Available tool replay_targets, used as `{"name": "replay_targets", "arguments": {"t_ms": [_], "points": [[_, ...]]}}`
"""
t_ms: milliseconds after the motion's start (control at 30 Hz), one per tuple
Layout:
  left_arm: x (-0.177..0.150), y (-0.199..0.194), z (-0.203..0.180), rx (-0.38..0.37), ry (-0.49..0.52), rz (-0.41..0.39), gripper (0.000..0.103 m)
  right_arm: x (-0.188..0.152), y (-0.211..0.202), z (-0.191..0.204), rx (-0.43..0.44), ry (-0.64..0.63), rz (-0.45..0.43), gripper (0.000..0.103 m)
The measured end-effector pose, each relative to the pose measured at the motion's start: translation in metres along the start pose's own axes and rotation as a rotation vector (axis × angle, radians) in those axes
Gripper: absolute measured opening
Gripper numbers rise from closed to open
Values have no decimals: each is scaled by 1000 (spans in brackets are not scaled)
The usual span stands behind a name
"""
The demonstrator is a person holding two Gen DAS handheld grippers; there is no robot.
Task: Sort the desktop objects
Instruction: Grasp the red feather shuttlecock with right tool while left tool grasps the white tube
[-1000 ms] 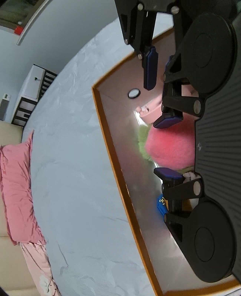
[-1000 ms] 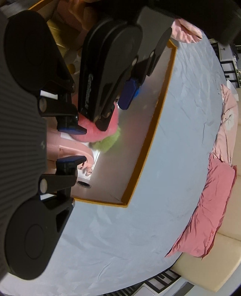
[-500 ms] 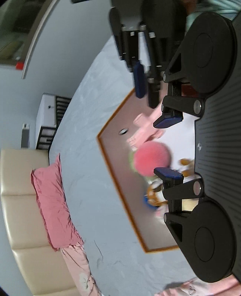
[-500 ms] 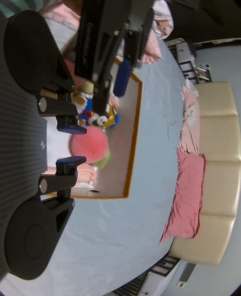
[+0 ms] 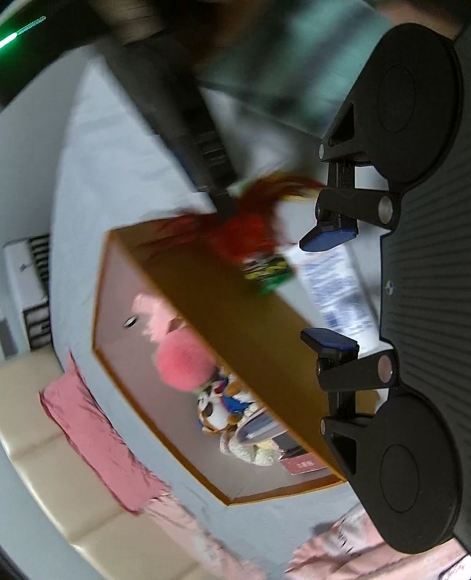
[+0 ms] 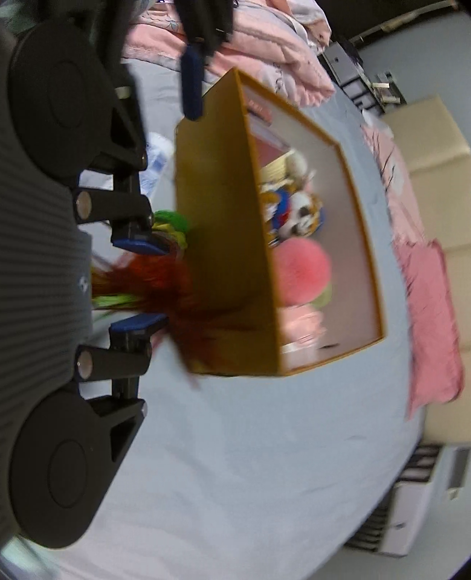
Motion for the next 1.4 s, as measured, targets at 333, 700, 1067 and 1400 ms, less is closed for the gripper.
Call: {"name": "replay_targets", "arguments": {"t_ms": [333,700,1067,1400], "points": [[-19,25,-46,32,290,118,58,0,19,-30,76,224,97,39],[-31,61,-87,201,616,190,58,-2,17,-24,65,186,79,39],[-35,79,-97,273,703,143,58,-1,24,-24,76,185,99,39],[-27,74,-85,248,635,79,20,1,32,-26,102,215,122,39]]}}
Point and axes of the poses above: each gripper's, at about its wrist camera, not at the fingertips, and y roughly the way its jaws point, z to its left, x to its top, the point moved 1 cm from there along y, roughly the way its jaws point, and after that the axes turned 4 degrees about y, right-handed, at the moved point
